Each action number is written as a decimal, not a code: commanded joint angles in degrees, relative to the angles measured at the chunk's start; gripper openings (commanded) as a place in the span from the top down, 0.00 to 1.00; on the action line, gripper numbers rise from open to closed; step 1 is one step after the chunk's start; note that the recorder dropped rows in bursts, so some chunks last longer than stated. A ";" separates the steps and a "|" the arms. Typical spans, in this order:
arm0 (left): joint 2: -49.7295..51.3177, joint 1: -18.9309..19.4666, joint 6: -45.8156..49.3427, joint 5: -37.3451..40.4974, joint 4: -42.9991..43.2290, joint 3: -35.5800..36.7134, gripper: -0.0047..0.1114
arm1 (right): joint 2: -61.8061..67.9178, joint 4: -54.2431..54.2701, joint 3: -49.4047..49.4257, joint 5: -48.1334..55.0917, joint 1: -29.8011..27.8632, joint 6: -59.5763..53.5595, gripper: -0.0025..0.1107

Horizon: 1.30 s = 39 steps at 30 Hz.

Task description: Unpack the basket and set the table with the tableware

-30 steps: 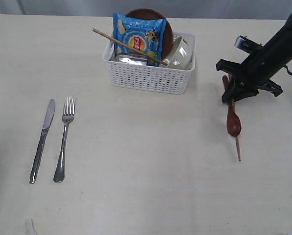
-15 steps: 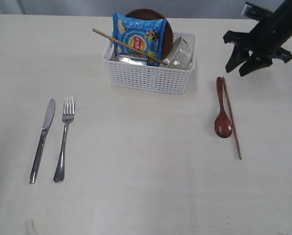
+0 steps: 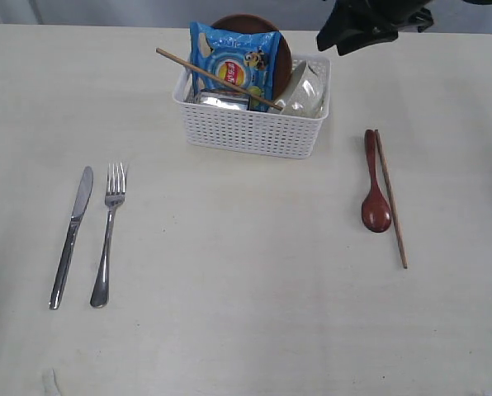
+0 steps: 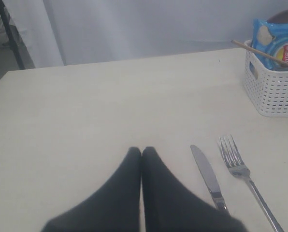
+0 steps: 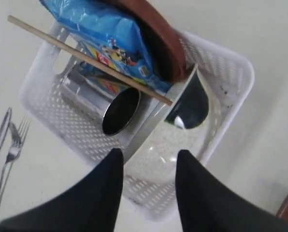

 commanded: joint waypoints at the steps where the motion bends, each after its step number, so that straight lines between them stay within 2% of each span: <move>1: -0.11 -0.29 -0.13 -0.03 -0.09 0.13 0.96 | -0.10 -13.04 -3.27 -5.33 4.25 10.83 0.67; 6: -0.11 -0.29 -0.13 -0.03 -0.09 0.13 0.96 | 2.16 -24.87 -9.74 -1.84 9.02 23.86 0.67; 14: -0.11 -0.29 -0.13 -0.03 -0.09 0.13 0.96 | 8.73 -33.20 -15.70 2.51 13.21 33.92 0.67; 19: -0.11 -0.29 -0.13 -0.03 -0.09 0.13 0.96 | 12.89 -36.70 -16.01 5.72 13.21 35.24 0.67; 23: -0.11 -0.29 -0.13 -0.03 0.12 0.13 0.96 | 13.43 -37.74 -16.01 4.19 13.21 34.49 0.68; 25: -0.11 -0.29 -0.13 -0.03 0.12 0.13 0.96 | 12.91 -37.74 -16.01 1.66 13.21 29.38 0.68; 28: -0.11 -0.29 -0.13 -0.03 0.12 0.13 0.96 | 11.79 -35.88 -16.01 -1.12 12.91 14.18 0.67; 29: -0.11 -0.29 -0.13 -0.03 0.12 0.13 0.96 | 11.26 -33.20 -16.01 -2.21 12.38 10.38 0.67; 32: -0.11 -0.29 -0.13 -0.03 0.12 0.13 0.96 | 10.66 -12.07 -16.05 -3.86 8.91 -6.81 0.67; 34: -0.11 -0.29 -0.13 -0.03 0.12 0.13 0.96 | 10.67 -3.78 -16.05 -2.69 7.22 -14.57 0.67; 39: -0.11 -0.29 -0.13 -0.03 0.12 0.13 0.96 | 10.67 4.36 -16.05 -1.91 4.45 -28.13 0.65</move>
